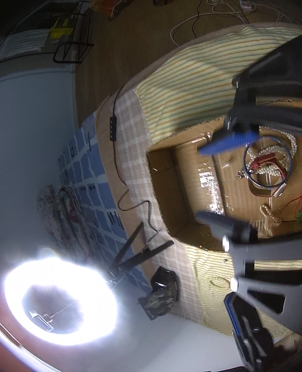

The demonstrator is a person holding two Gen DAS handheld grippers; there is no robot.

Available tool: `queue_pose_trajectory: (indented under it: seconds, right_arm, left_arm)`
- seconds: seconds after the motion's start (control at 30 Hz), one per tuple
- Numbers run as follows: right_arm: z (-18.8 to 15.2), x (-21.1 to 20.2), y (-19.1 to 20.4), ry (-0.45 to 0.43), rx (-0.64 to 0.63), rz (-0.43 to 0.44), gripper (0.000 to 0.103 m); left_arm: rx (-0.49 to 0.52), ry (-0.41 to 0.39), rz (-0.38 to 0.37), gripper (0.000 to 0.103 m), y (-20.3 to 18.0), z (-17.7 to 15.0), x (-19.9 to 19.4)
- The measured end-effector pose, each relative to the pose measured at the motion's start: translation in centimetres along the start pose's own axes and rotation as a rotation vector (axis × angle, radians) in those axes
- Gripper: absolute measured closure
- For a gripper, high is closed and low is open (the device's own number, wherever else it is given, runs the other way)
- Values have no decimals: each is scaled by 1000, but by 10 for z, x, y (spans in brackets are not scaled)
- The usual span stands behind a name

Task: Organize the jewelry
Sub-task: 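Open the left gripper over the box while the right gripper releases the pearl, then move the left tool toward the cream bead bracelet while the right tool approaches another loose pearl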

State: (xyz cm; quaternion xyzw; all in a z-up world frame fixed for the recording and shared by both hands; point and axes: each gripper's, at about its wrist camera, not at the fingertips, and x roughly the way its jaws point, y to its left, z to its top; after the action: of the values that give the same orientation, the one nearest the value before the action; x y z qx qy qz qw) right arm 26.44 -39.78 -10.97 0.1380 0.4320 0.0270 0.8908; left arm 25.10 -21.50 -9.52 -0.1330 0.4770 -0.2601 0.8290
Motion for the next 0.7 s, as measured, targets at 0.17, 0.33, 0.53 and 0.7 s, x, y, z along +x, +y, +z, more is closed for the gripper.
queue_pose_trajectory:
  seconds: [0.17, 0.33, 0.53, 0.7]
  right_arm:
    - [3, -3, -2, -16, 16, -17, 24]
    - [3, -5, -1, -22, 17, -37, 18]
    - [3, -9, 0, -32, 19, -45, 14]
    - [2, -11, 4, -32, 11, -46, 8]
  left_arm:
    - [27, -19, 58, 52, 3, -3, -3]
    - [40, -16, 79, 52, 5, -5, -5]
    - [48, -18, 99, 51, 8, -8, -7]
    - [73, -25, 127, 51, 11, -10, -14]
